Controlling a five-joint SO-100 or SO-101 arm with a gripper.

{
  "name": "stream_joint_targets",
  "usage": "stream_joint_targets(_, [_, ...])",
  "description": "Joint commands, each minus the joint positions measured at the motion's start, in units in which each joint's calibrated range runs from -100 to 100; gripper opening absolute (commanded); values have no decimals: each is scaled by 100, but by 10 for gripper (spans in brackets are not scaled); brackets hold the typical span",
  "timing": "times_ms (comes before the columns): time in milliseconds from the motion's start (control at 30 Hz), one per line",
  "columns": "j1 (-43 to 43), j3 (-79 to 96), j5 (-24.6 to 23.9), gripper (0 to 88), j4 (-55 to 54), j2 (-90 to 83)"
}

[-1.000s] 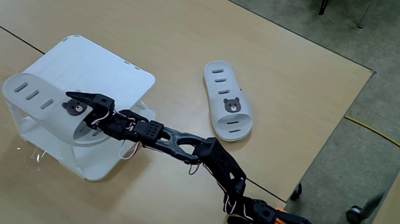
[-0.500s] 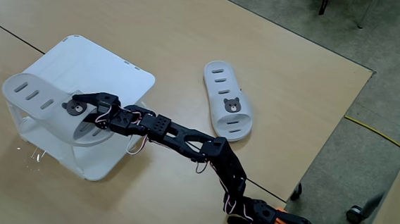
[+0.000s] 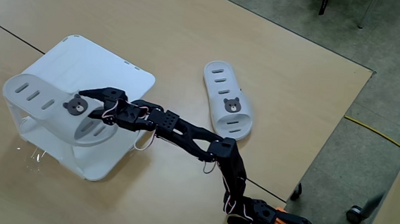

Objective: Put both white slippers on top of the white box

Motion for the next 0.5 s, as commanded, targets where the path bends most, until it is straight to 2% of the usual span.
stream_joint_targets(0, [23, 707, 42, 242, 44, -1487])
stream_joint_targets(300, [31, 3324, 42, 242, 35, -3801])
stream_joint_targets(400, [23, 3675, 42, 236, 1, -4642])
stream_joint_targets(433, [23, 3702, 42, 225, -25, -4895])
stream_joint_targets(467, [23, 3730, 42, 173, -34, -5113])
